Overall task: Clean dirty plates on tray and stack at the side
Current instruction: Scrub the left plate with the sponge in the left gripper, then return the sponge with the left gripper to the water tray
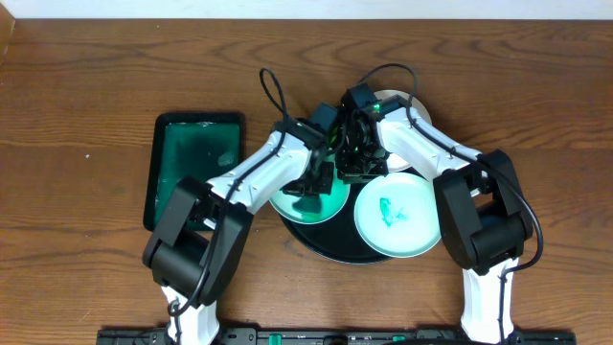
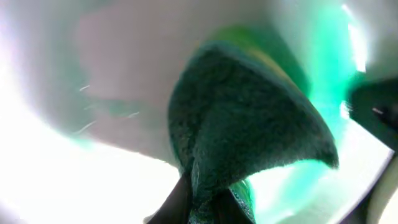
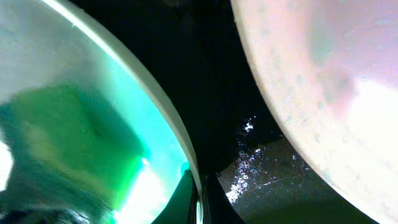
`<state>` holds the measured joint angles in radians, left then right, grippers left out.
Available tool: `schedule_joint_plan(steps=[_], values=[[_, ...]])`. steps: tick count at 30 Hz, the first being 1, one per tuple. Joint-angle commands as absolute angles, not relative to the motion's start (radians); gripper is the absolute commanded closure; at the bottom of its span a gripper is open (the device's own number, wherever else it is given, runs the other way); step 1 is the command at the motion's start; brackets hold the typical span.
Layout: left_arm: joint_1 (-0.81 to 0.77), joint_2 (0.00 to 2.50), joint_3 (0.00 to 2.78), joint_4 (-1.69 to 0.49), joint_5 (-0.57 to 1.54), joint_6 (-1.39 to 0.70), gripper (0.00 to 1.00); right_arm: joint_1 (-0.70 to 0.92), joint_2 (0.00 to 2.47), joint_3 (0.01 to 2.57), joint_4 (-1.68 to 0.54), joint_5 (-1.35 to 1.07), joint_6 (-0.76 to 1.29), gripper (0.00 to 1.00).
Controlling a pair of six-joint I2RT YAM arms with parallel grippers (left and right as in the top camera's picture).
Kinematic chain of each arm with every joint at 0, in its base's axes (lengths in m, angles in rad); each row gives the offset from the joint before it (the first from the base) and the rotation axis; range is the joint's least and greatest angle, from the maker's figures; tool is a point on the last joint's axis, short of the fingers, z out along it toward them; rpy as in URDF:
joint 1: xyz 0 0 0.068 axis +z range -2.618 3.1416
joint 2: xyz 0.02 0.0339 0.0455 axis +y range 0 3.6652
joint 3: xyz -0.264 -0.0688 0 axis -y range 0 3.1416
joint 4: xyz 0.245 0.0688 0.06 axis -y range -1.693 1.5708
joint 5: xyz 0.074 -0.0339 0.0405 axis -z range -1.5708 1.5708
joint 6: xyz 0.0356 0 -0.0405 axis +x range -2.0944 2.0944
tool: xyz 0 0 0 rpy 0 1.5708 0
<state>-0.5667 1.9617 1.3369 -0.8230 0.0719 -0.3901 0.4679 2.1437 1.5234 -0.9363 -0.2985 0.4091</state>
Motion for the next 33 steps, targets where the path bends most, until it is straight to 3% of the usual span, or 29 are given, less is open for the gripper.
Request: schedule_joint_plan(steps=[1, 10, 29, 33], values=[[-0.522, 2.031, 1.261, -0.889, -0.372, -0.500, 0.93, 0.479, 2.167, 1.495, -0.942, -0.241, 0.403, 0.99], [-0.522, 2.031, 1.295, -0.888, -0.526, -0.608, 0.93, 0.479, 2.167, 1.495, -0.941, -0.241, 0.403, 0.99], [-0.522, 2.028, 1.496, -0.889, -0.470, -0.578, 0.93, 0.479, 2.167, 1.495, -0.935, -0.241, 0.403, 0.99], [-0.522, 2.028, 1.498, -0.866, -0.356, -0.535, 0.93, 0.479, 2.167, 1.495, -0.934, -0.241, 0.402, 0.99]])
